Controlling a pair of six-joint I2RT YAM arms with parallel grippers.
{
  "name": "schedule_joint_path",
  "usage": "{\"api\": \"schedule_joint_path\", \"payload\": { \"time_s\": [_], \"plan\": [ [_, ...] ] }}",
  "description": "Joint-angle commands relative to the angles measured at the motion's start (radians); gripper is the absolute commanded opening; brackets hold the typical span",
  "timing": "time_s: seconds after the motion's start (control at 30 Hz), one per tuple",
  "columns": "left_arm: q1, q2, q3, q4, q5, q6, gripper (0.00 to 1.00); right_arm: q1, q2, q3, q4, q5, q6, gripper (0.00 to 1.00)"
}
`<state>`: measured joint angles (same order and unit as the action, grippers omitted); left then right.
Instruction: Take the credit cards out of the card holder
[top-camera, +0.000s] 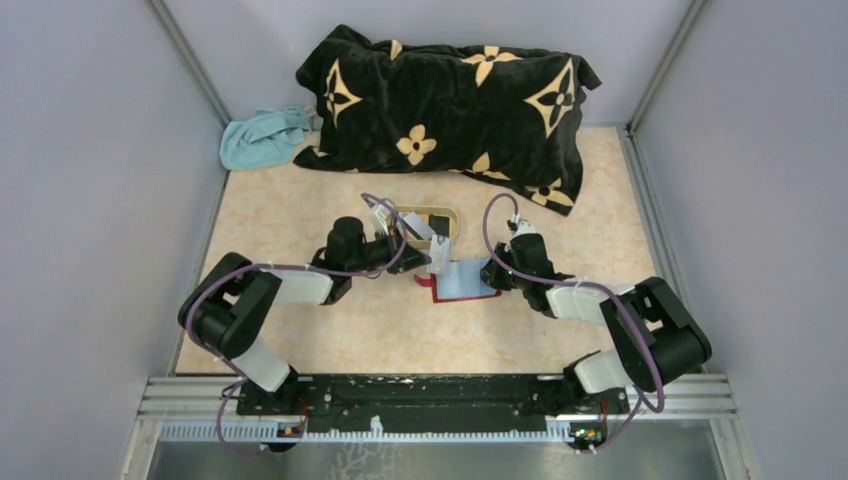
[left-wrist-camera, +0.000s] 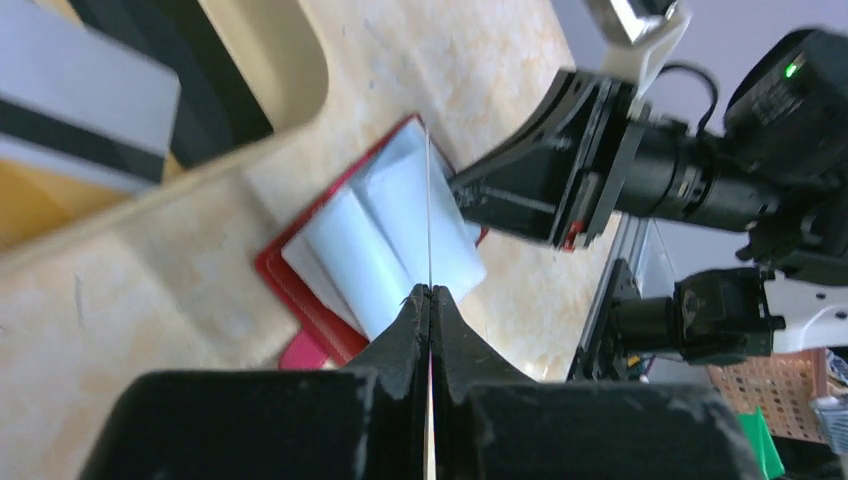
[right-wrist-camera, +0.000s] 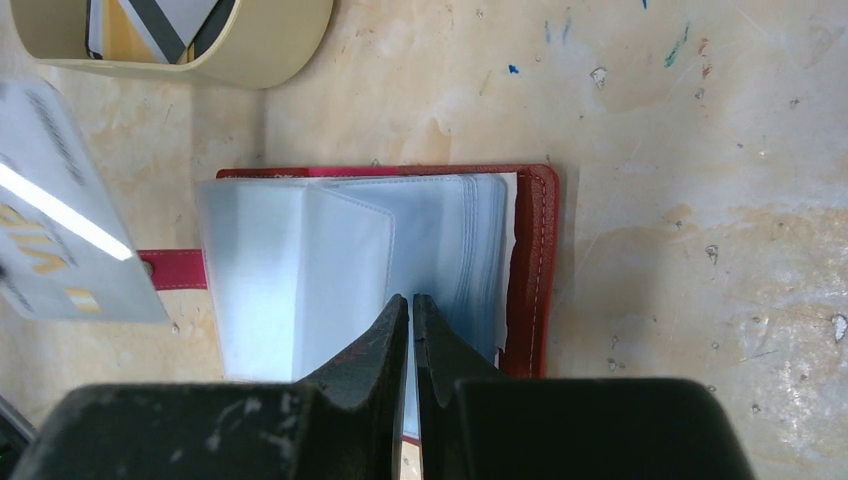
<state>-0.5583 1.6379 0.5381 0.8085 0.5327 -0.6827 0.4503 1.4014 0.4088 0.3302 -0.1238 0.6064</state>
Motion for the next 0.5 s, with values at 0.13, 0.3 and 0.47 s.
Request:
{"api": "schedule_joint_path", "payload": {
  "time_s": [0.13,0.3,0.47],
  "plan": [
    [0.097,-0.031,0.232,-0.362,0.029,0.113,0.00,-0.001,0.058,-0.002,-0.114,0.039,-0.026,0.07],
    [0.151,0.049,0.372,-0.520,0.046,0.155,0.00,-0.001,0.065,0.011,-0.118,0.035,-0.026,0.07],
    [0.170,0.114,0.445,-0.608,0.023,0.203,0.00,-0.001,0.075,0.009,-0.111,0.035,-0.031,0.07]
  ]
}}
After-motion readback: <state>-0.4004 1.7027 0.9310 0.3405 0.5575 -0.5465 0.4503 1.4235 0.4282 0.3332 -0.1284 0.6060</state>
